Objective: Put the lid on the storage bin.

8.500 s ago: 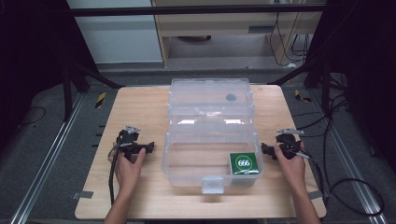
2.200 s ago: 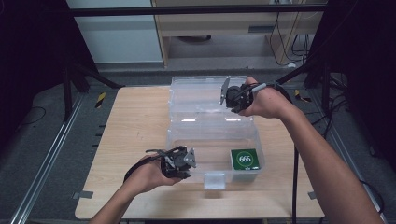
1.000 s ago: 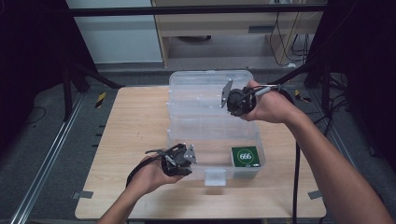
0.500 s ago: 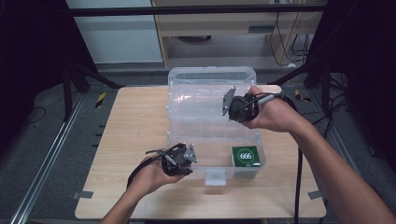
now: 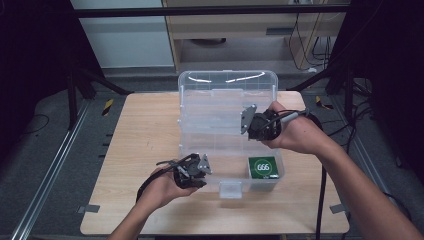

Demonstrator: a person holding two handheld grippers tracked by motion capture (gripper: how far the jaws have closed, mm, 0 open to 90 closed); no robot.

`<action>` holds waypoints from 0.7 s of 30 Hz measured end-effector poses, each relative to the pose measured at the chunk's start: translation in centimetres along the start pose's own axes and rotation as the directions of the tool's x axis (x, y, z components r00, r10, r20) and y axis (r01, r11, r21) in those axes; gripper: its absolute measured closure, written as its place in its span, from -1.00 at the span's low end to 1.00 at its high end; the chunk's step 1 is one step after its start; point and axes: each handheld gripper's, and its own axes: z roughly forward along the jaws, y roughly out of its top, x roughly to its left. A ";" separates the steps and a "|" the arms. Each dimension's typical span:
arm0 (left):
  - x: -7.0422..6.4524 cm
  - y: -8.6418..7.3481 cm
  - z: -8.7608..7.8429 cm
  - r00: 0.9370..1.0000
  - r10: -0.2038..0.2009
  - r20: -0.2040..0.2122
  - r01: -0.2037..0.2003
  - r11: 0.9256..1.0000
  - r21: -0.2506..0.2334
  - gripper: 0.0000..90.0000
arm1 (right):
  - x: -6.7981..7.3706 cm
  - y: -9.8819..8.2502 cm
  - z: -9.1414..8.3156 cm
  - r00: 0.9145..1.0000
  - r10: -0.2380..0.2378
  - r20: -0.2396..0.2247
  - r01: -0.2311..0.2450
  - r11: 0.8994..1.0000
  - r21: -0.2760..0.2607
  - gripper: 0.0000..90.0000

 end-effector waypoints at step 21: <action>-0.7 -0.2 0.1 0.996 -0.091 0.000 0.091 0.996 -0.009 0.75 | 2.2 -1.0 -0.3 1.000 0.015 -0.018 -0.016 0.999 -0.044 0.92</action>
